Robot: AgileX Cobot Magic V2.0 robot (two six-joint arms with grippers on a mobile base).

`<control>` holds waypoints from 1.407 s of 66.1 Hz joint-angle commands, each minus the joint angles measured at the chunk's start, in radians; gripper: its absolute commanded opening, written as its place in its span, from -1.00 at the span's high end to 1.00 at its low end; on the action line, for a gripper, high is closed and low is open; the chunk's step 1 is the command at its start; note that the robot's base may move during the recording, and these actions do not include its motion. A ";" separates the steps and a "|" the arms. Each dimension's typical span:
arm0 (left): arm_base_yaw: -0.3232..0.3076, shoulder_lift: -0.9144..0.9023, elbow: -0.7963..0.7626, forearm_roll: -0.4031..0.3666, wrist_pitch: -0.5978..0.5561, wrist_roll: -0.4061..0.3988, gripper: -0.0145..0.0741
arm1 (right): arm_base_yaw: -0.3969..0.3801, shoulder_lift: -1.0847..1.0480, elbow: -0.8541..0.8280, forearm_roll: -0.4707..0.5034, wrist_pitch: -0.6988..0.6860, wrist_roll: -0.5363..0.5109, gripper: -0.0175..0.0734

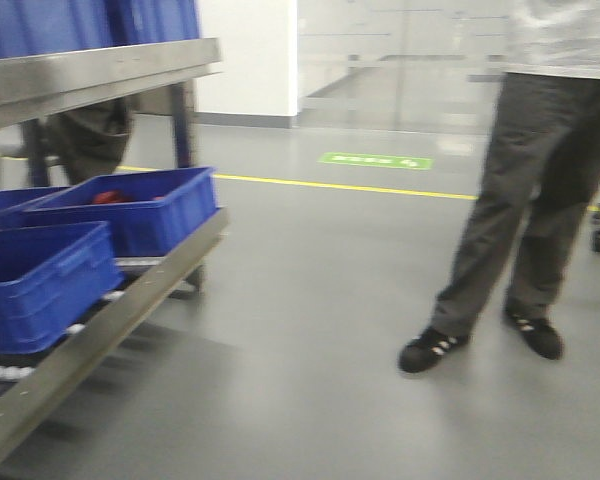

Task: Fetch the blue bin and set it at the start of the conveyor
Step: 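Drive the base to the red conveyor holding the bin in both grippers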

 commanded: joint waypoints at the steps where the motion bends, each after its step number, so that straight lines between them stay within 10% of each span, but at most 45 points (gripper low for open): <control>1: -0.009 -0.013 -0.014 -0.032 -0.079 0.009 0.92 | 0.000 -0.011 -0.008 0.025 -0.032 -0.029 0.95; 93: -0.009 -0.013 -0.014 -0.032 -0.079 0.009 0.92 | 0.000 -0.011 -0.008 0.027 -0.032 -0.029 0.95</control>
